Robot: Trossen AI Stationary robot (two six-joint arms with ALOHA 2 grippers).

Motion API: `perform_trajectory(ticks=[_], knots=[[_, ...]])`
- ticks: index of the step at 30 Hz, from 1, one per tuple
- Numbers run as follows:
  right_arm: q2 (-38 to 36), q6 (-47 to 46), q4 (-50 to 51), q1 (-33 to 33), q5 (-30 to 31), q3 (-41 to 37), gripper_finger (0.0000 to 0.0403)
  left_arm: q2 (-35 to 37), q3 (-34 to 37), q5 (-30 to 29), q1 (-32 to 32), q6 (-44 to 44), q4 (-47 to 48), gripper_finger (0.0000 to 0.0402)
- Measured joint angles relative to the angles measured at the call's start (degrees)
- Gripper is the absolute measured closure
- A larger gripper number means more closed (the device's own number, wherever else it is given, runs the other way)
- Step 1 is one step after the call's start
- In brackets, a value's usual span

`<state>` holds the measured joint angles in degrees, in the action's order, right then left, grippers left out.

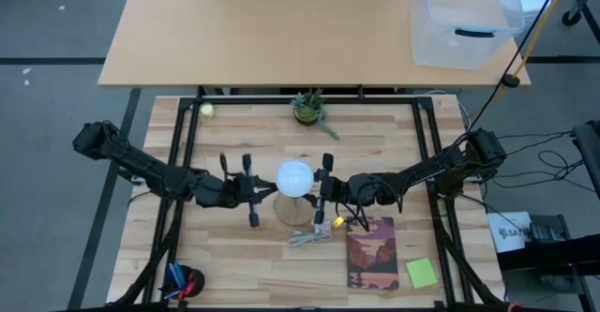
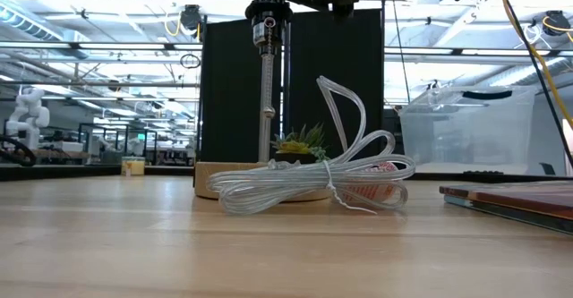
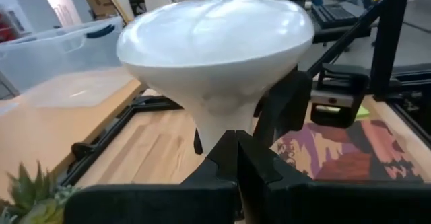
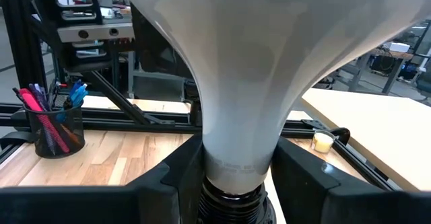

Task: Screw lightbulb
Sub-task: Insert the white lightbulb into the silver lamp

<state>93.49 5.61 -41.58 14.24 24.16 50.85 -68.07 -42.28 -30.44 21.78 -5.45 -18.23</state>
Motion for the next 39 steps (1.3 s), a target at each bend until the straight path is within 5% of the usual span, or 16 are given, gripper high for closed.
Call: perform_trajectory(ticks=[14,39], knots=[[0.0,-0.42,0.13,0.02,0.37,-0.04,0.0257,-1.05,-0.01,7.81,-4.36,2.56,-0.27,0.0401],[0.02,0.01,0.15,0.07,-0.1,-0.04,0.0237,-1.68,-0.02,8.45,-6.16,5.09,1.69,0.0401]])
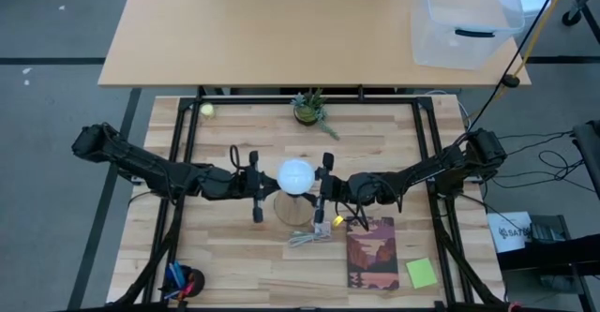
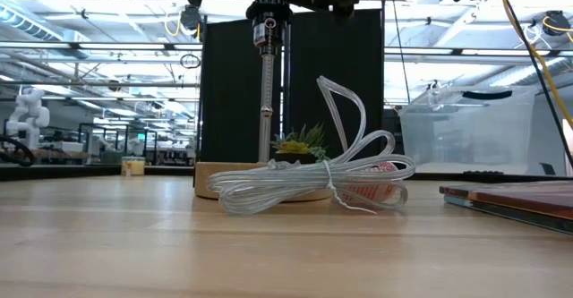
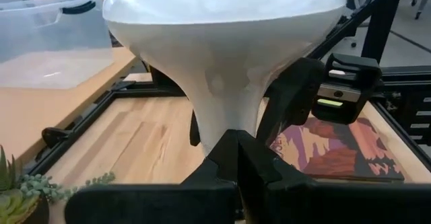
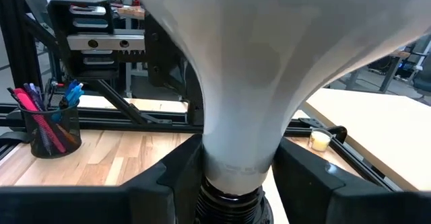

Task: Screw lightbulb
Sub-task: Insert the white lightbulb into the silver lamp

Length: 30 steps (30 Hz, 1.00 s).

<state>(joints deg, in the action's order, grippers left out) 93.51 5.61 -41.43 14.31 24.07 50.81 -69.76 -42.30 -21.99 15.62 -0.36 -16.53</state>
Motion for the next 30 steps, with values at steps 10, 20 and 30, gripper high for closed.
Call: perform_trajectory(ticks=[10,20,30], knots=[[0.09,0.01,-0.04,0.0,-0.47,0.0,0.0212,-0.04,0.0,-0.18,-0.07,0.0,0.8,0.0402],[0.09,0.9,-0.12,0.07,-0.52,0.0,0.0214,-0.04,0.0,-0.07,-0.07,0.0,1.6,0.0402],[0.09,1.06,-0.22,0.07,-0.6,0.0,0.0192,-0.04,0.0,0.08,-0.07,0.0,1.56,0.0402]])
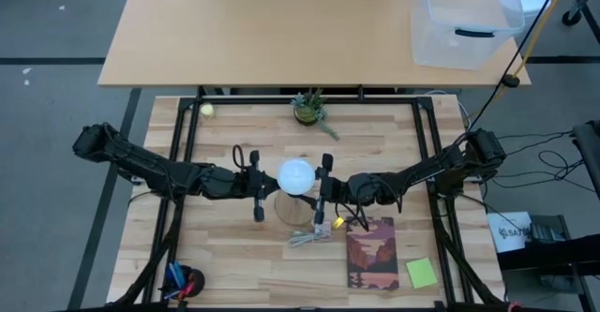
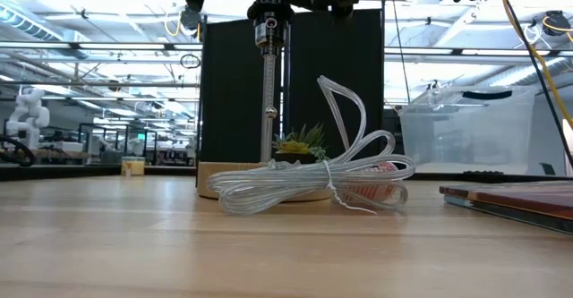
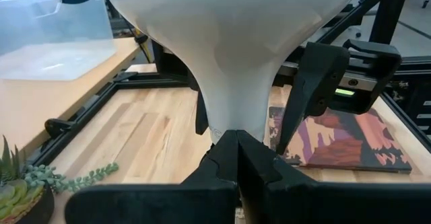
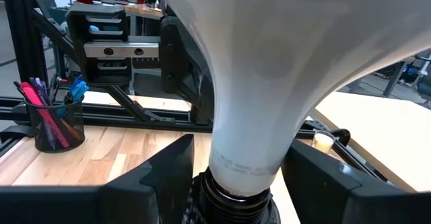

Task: Screw lightbulb
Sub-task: Insert the white lightbulb into the silver lamp

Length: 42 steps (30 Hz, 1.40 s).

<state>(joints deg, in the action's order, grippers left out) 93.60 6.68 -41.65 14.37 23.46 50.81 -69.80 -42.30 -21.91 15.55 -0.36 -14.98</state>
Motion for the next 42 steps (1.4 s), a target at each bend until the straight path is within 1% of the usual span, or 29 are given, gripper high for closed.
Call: perform_trajectory(ticks=[10,16,32,42], knots=[[0.0,0.04,-0.09,0.02,0.38,0.0,0.0179,0.0,0.0,0.04,0.02,0.11,0.04,0.0402],[0.0,0.07,-0.08,0.02,2.28,0.0,0.0179,0.0,0.0,0.07,0.07,0.12,0.06,0.0402],[-1.11,-0.89,1.63,1.17,2.27,0.02,0.0179,0.0,0.0,0.35,0.07,0.28,0.37,0.0402],[-3.83,-0.29,5.73,2.45,6.23,0.03,0.0178,0.0,0.0,0.33,0.22,0.39,0.38,0.0402]])
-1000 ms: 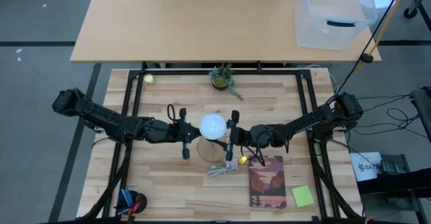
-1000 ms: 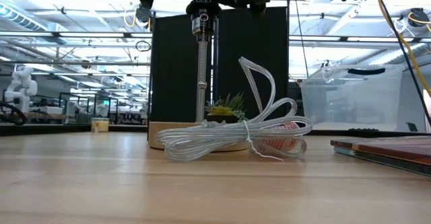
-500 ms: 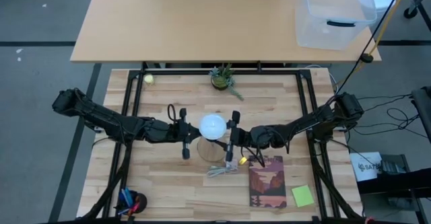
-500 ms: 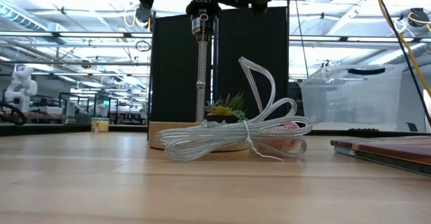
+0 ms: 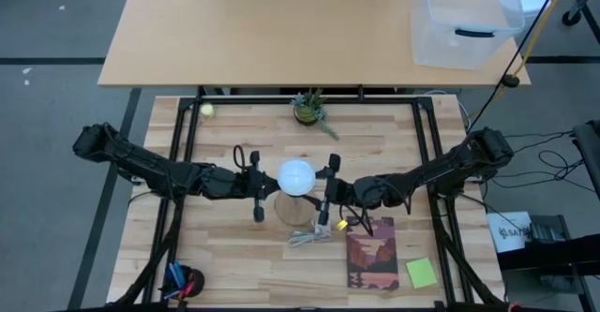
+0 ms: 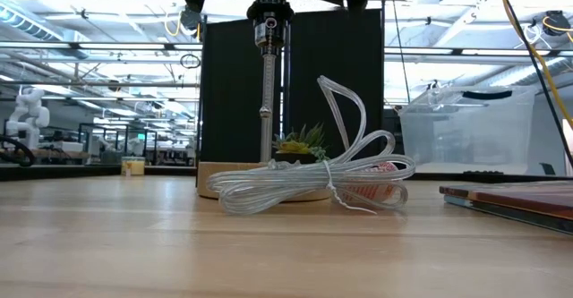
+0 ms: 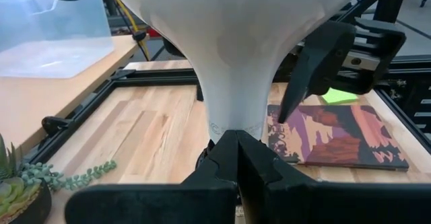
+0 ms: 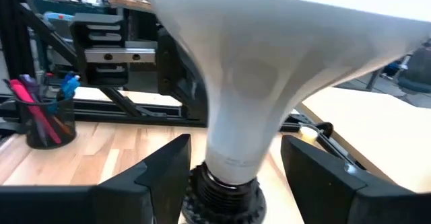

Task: Screw lightbulb
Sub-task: Insert the white lightbulb into the silver lamp

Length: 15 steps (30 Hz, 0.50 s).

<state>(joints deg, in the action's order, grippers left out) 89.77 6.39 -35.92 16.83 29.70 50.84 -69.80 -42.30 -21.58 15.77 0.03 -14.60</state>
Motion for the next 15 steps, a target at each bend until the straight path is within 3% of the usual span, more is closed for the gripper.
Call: perform_trajectory(ticks=[5,15], knots=[[-0.13,0.59,1.14,0.55,1.32,0.01,0.0178,0.0,0.0,-0.02,0.0,0.05,-0.02,0.0401],[-4.65,3.05,9.06,4.85,9.89,0.01,0.0178,0.0,0.0,-0.04,0.0,0.03,0.01,0.0401]])
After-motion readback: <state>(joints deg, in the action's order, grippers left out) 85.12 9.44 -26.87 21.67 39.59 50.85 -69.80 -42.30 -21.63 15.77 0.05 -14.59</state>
